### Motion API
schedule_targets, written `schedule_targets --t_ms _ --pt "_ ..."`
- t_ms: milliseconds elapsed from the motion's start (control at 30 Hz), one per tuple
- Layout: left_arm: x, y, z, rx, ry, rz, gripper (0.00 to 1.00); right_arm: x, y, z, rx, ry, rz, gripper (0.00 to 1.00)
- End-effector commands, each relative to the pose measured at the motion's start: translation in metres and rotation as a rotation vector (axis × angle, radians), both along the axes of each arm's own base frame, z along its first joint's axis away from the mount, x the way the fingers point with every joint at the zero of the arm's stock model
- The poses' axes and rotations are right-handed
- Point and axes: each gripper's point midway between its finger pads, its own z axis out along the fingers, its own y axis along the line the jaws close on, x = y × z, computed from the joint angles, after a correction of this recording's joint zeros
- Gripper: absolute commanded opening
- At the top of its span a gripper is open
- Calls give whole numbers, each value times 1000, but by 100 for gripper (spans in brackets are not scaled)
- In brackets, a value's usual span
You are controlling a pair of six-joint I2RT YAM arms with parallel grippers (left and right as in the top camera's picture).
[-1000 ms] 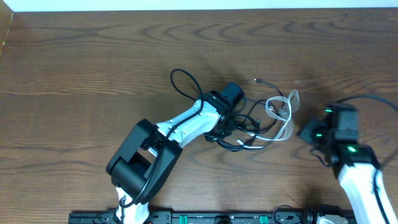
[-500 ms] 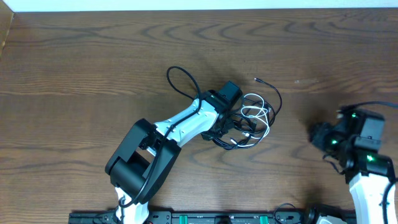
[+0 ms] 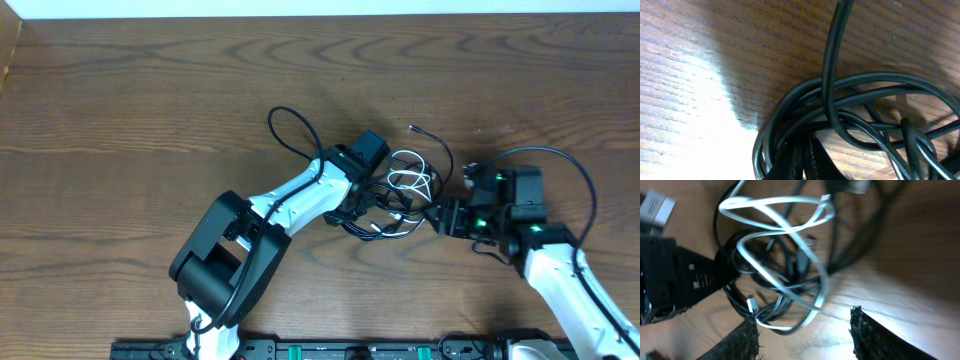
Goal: Untangle cables
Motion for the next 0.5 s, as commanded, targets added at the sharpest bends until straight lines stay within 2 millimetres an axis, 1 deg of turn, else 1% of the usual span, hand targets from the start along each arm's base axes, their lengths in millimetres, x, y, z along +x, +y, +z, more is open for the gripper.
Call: schedule_targets --t_ms 0,100,200,367,467 --pt "-4 23 -18 91 18 6 8 4 11 -12 -45 -18 59 58" --pt "-4 23 -18 91 18 6 8 15 9 -27 -110 -31 47 56" --pt "-4 23 -18 91 18 6 8 24 9 -31 -118 -54 40 54" --pt "-4 23 -18 91 18 6 8 45 13 -16 -98 -165 33 56" --pt "-4 23 -18 91 18 6 8 49 19 -9 -67 -196 49 54"
